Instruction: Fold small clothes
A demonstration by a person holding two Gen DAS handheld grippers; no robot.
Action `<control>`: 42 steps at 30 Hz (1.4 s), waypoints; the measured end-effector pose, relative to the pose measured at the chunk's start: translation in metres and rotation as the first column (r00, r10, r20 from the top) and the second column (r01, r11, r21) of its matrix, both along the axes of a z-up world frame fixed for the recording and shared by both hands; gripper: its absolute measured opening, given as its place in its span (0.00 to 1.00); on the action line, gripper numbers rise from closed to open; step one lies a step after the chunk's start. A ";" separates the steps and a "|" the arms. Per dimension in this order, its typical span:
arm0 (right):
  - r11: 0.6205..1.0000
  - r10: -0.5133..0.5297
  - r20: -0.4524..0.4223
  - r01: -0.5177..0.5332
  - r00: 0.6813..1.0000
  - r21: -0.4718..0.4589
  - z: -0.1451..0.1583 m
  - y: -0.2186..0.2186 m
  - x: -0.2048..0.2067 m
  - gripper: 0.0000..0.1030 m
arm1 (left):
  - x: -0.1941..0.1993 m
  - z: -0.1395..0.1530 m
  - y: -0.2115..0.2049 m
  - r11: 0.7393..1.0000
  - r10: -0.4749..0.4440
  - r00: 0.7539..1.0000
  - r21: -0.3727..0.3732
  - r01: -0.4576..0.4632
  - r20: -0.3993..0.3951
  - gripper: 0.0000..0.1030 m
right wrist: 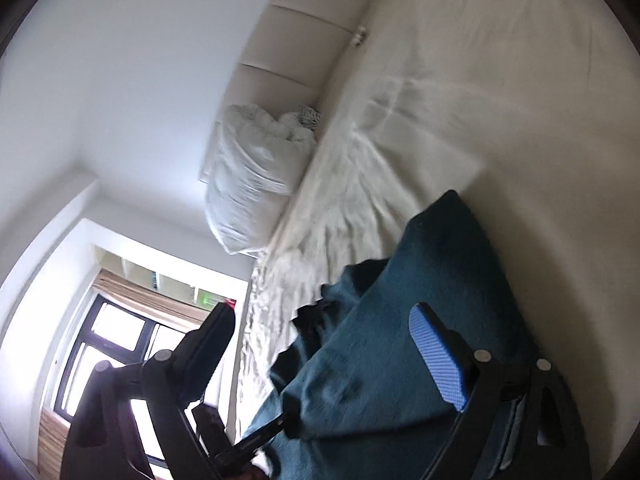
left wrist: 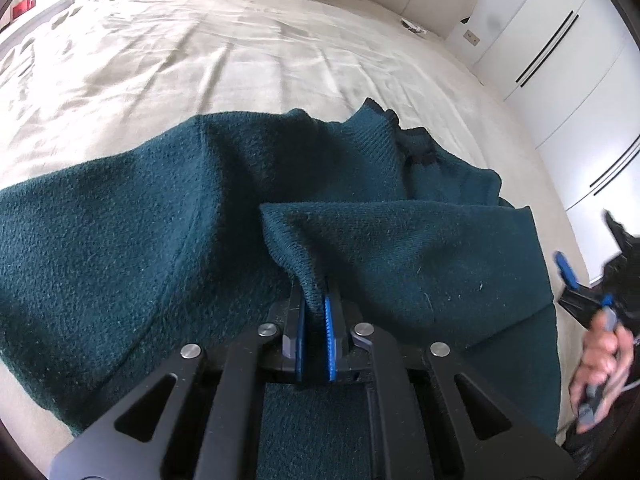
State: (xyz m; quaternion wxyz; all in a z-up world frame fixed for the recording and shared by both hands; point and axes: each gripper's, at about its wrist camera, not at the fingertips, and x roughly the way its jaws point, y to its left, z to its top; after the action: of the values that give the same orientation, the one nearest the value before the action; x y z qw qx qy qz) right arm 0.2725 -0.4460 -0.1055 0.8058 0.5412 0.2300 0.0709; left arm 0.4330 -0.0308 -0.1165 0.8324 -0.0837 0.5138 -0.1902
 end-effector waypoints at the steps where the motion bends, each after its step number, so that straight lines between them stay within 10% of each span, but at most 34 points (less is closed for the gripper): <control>1: 1.000 0.010 -0.035 -0.009 0.999 0.022 -0.013 -0.005 0.009 0.90 | 0.000 -0.002 0.000 1.000 0.001 1.000 0.004 -0.001 0.000 0.08; 4: 0.999 -0.006 -0.136 0.010 0.991 0.033 -0.050 -0.023 0.015 0.69 | 0.000 -0.003 0.002 1.000 0.003 1.000 -0.008 -0.003 0.003 0.10; 8: 0.998 -0.016 -0.096 0.021 0.995 0.051 -0.051 -0.040 -0.003 0.67 | -0.004 -0.003 0.014 0.999 0.002 1.000 -0.048 -0.002 -0.011 0.12; 12: 0.995 -0.098 -0.109 0.094 0.989 -0.037 -0.029 -0.043 -0.031 0.89 | -0.030 0.021 0.041 0.998 0.048 0.998 -0.051 -0.046 0.032 0.12; 18: 0.994 -0.052 -0.085 0.043 0.995 -0.099 -0.003 -0.003 -0.049 0.91 | -0.083 0.051 0.165 0.947 0.259 0.963 -0.213 -0.240 0.069 0.12; 21: 0.994 0.013 -0.070 -0.021 0.997 -0.105 0.008 0.032 -0.047 0.91 | -0.101 0.046 0.257 0.837 0.450 0.893 -0.343 -0.427 -0.013 0.12; 25: 0.991 0.089 -0.043 -0.093 0.995 -0.098 0.021 0.078 -0.037 0.91 | -0.141 0.017 0.351 0.552 0.652 0.733 -0.542 -0.633 -0.194 0.14; 28: 0.985 0.137 -0.046 -0.141 0.989 -0.103 0.026 0.106 -0.027 0.91 | -0.166 -0.004 0.386 0.380 0.742 0.614 -0.584 -0.717 -0.271 0.63; 30: 0.980 0.158 -0.051 -0.163 0.986 -0.111 0.027 0.122 -0.022 0.91 | -0.171 -0.016 0.396 0.300 0.745 0.595 -0.645 -0.703 -0.302 0.65; 34: 0.976 0.176 -0.053 -0.181 0.983 -0.119 0.029 0.138 -0.023 0.91 | -0.165 -0.024 0.402 0.211 0.759 0.561 -0.692 -0.690 -0.329 0.65; 37: 0.976 0.179 -0.058 -0.185 0.982 -0.118 0.030 0.142 -0.024 0.90 | -0.163 -0.033 0.406 0.090 0.775 0.503 -0.722 -0.686 -0.381 0.65; 42: 0.973 0.180 -0.062 -0.187 0.982 -0.134 0.032 0.147 -0.023 0.88 | -0.153 -0.028 0.424 0.104 0.809 0.477 -0.715 -0.692 -0.344 0.47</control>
State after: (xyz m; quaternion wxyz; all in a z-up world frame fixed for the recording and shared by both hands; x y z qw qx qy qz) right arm 0.2496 -0.2987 -0.0737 0.8256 0.4615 0.3035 0.1154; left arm 0.2799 0.3929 -0.1450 0.7101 -0.6736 0.1987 0.0510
